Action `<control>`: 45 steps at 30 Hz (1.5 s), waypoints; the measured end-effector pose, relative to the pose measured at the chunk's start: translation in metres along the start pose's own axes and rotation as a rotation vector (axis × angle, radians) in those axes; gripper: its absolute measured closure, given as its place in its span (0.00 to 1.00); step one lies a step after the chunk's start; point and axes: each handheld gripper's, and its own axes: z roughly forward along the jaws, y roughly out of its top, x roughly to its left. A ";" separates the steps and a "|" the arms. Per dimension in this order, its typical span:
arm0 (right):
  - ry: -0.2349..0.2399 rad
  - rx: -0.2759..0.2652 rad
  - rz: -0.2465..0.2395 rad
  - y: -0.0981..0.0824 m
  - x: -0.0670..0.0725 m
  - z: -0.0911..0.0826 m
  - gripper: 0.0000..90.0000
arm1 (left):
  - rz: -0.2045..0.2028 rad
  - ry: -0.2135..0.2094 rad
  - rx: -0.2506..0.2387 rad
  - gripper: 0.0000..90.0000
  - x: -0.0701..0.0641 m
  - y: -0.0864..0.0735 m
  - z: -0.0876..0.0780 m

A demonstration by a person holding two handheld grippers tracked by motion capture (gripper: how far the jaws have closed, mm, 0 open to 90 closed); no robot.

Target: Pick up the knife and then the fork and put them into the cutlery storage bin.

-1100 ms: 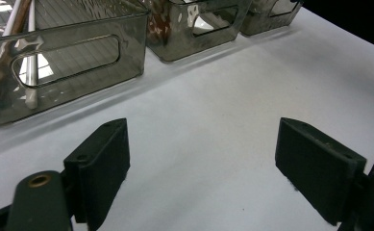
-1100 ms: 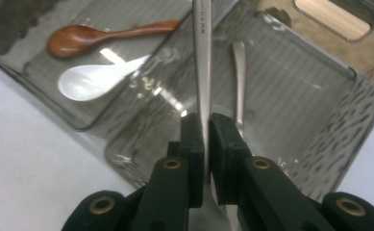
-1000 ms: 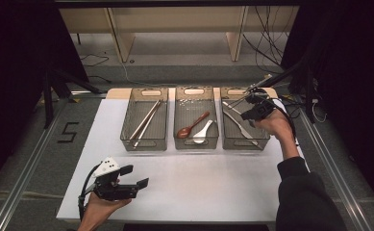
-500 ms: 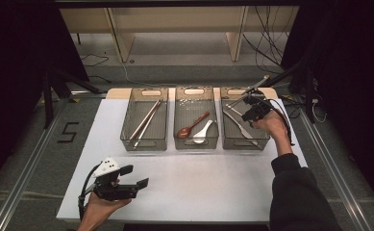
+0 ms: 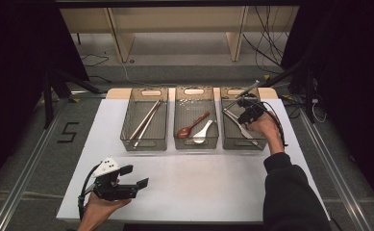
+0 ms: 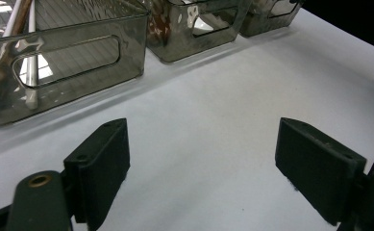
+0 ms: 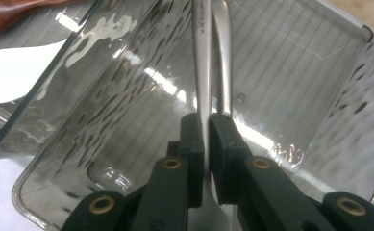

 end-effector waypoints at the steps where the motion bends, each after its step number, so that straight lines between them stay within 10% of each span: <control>1: -0.001 0.004 0.003 0.000 0.001 0.001 0.94 | -0.001 0.000 -0.002 0.21 0.000 0.000 0.000; 23: -0.044 -0.004 0.005 0.002 0.000 0.011 0.93 | -0.002 -0.003 -0.001 0.21 -0.001 0.000 0.000; 45: 0.038 -0.171 0.054 -0.013 0.000 -0.013 0.58 | -0.002 -0.004 -0.003 0.21 -0.001 0.000 0.001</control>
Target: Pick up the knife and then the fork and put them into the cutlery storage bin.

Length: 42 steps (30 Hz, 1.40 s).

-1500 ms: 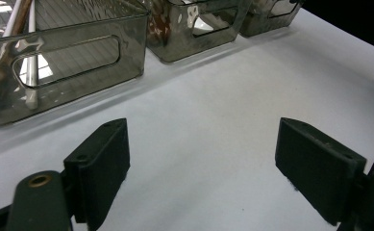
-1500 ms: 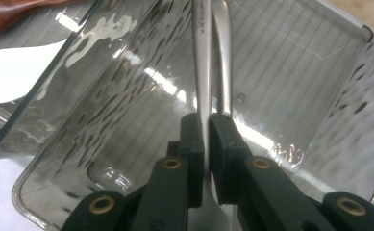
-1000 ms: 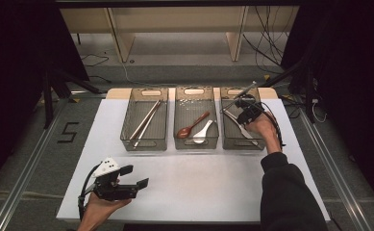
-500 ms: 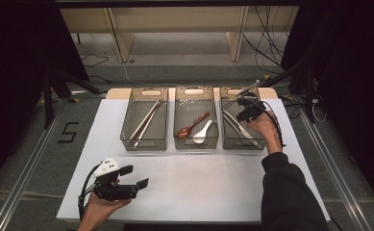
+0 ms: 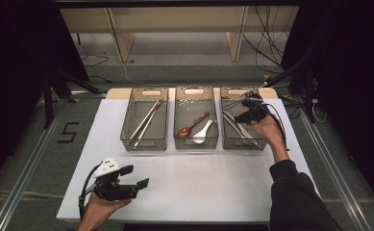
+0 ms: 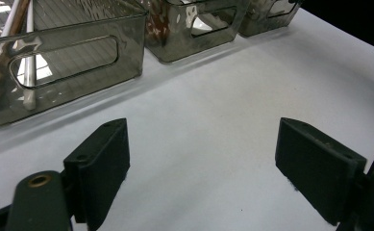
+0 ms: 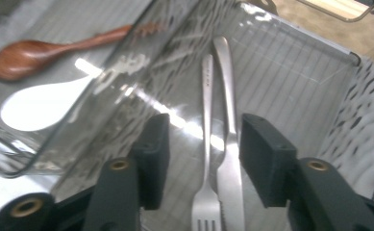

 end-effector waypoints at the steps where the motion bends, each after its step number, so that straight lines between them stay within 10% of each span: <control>1: 0.005 -0.008 0.003 -0.001 0.000 -0.001 0.56 | 0.000 0.000 0.000 0.21 0.000 0.000 0.000; 42: 0.227 -0.326 -0.079 -0.065 0.084 -0.053 0.27 | -0.015 -0.030 -0.007 0.21 0.000 0.000 0.002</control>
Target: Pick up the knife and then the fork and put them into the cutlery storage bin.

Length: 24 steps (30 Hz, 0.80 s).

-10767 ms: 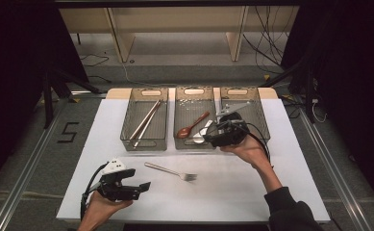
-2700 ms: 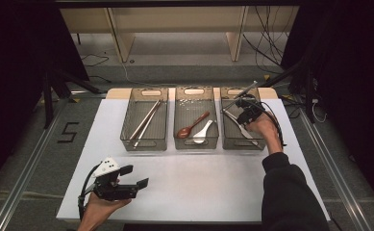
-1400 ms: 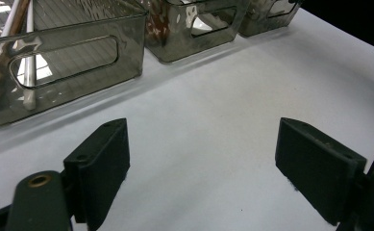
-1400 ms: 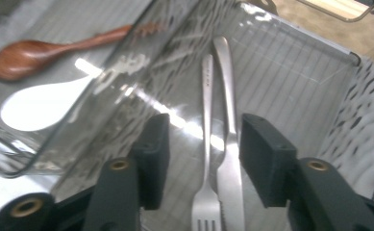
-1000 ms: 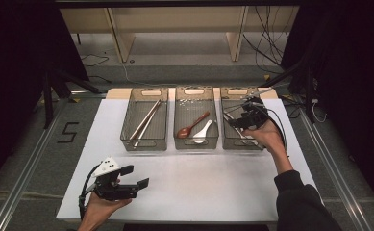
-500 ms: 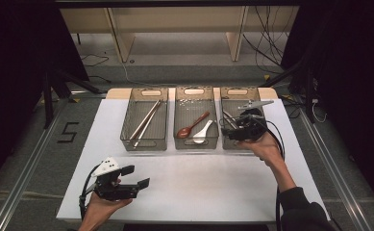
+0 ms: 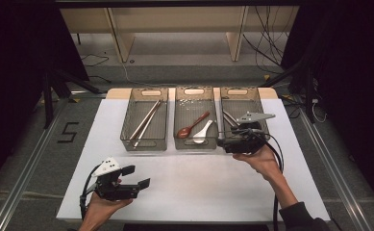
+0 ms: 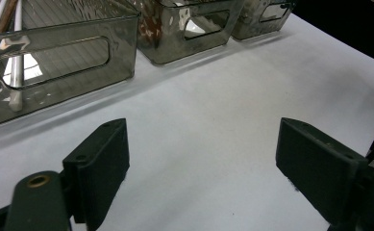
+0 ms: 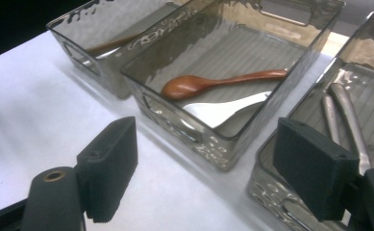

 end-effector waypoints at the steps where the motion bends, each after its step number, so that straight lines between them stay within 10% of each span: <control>1: 0.002 -0.005 0.000 -0.001 0.002 0.000 0.27 | 0.000 0.000 0.000 0.21 0.000 0.000 0.000; 24: 0.045 -0.100 0.010 -0.040 0.025 -0.015 0.21 | 0.004 -0.009 -0.010 0.21 -0.002 0.001 0.000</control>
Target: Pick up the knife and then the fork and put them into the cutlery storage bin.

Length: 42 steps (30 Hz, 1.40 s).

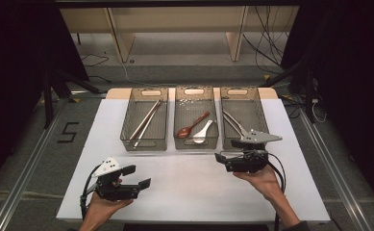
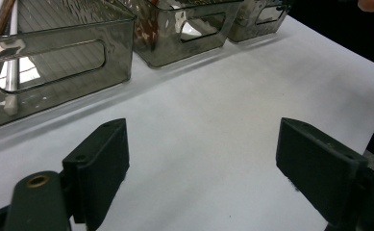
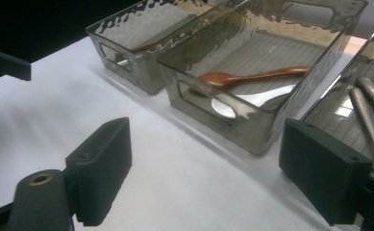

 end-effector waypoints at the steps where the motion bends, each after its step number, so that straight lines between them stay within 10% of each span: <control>1: 0.003 -0.007 -0.001 -0.003 0.001 -0.001 0.21 | -0.001 0.000 -0.001 0.21 0.000 0.000 0.000; 42: -0.019 -0.123 0.019 -0.065 0.019 -0.033 0.21 | 0.007 -0.027 0.001 0.21 -0.001 -0.002 0.002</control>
